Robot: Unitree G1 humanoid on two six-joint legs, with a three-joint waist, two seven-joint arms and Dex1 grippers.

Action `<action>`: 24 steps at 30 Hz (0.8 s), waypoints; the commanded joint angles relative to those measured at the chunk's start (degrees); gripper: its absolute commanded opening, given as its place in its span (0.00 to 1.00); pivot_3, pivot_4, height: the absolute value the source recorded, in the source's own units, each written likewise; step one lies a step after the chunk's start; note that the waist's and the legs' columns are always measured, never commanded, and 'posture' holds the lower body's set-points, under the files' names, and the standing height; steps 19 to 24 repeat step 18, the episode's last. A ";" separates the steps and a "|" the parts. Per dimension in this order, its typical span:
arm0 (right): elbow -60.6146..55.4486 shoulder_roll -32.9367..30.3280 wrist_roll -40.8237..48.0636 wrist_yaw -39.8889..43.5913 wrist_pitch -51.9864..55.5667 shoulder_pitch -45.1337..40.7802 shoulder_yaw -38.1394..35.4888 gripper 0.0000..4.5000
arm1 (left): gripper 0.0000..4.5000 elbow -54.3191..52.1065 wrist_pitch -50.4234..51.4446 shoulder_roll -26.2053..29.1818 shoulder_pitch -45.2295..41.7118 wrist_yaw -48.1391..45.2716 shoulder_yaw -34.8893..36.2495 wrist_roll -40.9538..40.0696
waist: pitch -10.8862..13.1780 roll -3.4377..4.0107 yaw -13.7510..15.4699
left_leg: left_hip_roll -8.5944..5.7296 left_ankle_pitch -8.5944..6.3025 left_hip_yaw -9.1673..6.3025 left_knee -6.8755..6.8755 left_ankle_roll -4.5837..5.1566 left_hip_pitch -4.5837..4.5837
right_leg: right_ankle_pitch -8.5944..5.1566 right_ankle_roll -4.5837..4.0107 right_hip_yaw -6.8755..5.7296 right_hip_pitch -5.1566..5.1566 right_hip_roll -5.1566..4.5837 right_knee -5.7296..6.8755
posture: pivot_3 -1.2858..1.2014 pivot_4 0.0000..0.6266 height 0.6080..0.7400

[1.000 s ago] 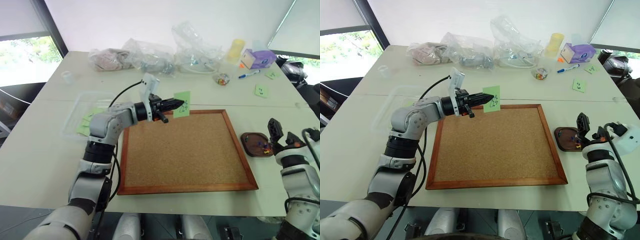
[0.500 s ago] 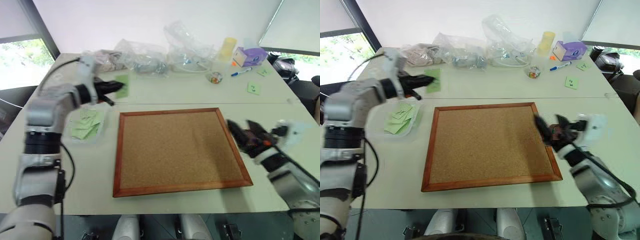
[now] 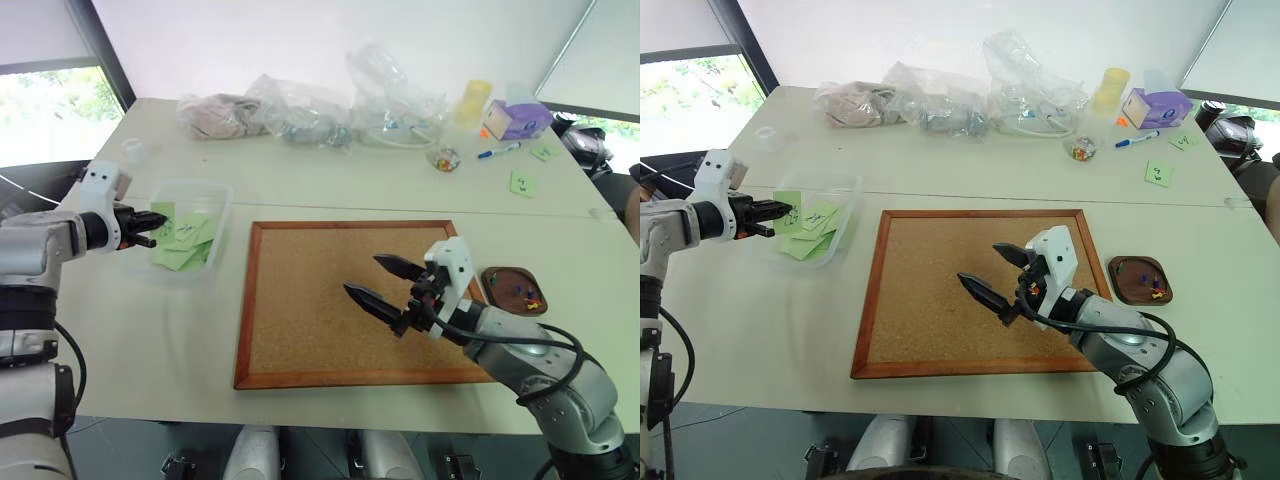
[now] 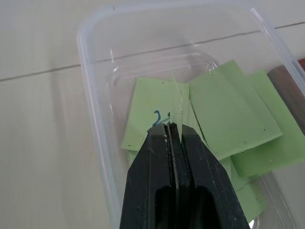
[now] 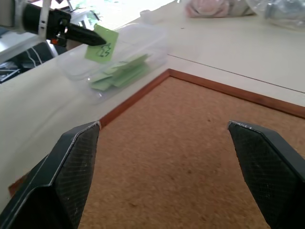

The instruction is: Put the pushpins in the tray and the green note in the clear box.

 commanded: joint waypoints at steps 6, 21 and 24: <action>-0.31 0.43 -2.21 0.75 -2.49 1.11 -2.10 1.00 | 0.84 -3.60 0.30 -0.01 -0.27 -0.70 1.19 -0.34 | 0.00 0.00 -0.28 | 0.03 0.00 0.01 0.00 0.00 0.01 | 0.00 0.00 0.00 -0.04 0.03 0.05 | 0.52 0.24 0.98; -3.95 0.27 2.91 -1.94 -2.32 9.74 -15.92 1.00 | 0.97 -21.93 -4.49 -4.63 -5.84 -10.30 -2.54 -6.69 | 0.00 -0.05 0.87 | -0.05 0.00 0.04 0.01 -0.01 -0.01 | 0.01 0.00 0.01 0.01 -0.05 0.01 | 0.52 0.24 0.98; -3.95 0.27 2.91 -1.94 -2.32 9.74 -15.92 1.00 | 0.97 -21.93 -4.49 -4.63 -5.84 -10.30 -2.54 -6.69 | 0.00 -0.05 0.87 | -0.05 0.00 0.04 0.01 -0.01 -0.01 | 0.01 0.00 0.01 0.01 -0.05 0.01 | 0.52 0.24 0.98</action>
